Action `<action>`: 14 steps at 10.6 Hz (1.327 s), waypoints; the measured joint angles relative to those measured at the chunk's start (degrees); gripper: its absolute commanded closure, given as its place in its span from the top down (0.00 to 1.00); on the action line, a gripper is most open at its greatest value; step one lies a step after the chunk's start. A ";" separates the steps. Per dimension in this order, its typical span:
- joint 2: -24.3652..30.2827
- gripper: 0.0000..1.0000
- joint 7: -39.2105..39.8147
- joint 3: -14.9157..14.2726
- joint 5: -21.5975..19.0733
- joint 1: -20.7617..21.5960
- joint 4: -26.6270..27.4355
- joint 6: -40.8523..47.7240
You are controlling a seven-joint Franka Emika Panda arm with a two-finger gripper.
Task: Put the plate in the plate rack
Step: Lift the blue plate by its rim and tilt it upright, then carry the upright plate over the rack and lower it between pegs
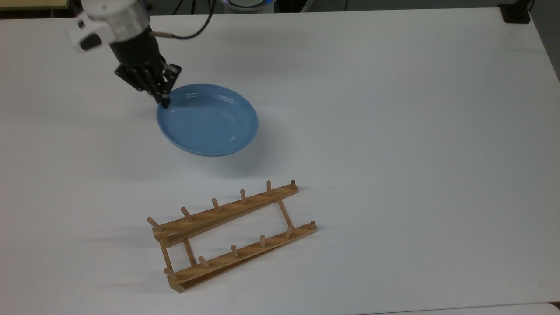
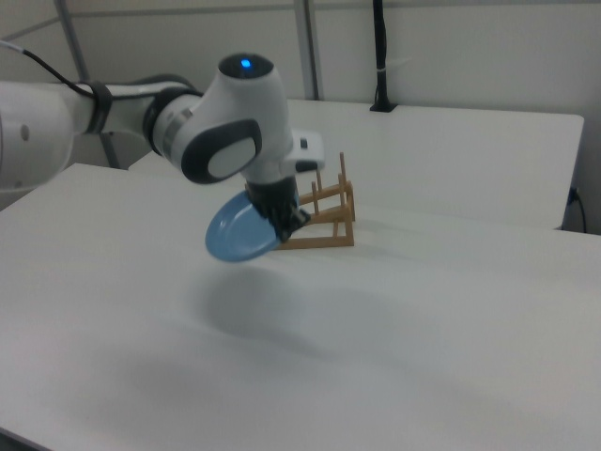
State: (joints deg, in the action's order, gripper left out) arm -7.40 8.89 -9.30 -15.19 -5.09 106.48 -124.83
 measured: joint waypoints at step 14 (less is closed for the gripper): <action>-1.79 0.00 -71.53 3.41 73.75 0.55 -5.92 -32.97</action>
State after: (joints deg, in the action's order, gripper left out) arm -9.18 -62.64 -5.89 58.56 -4.55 100.55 -157.80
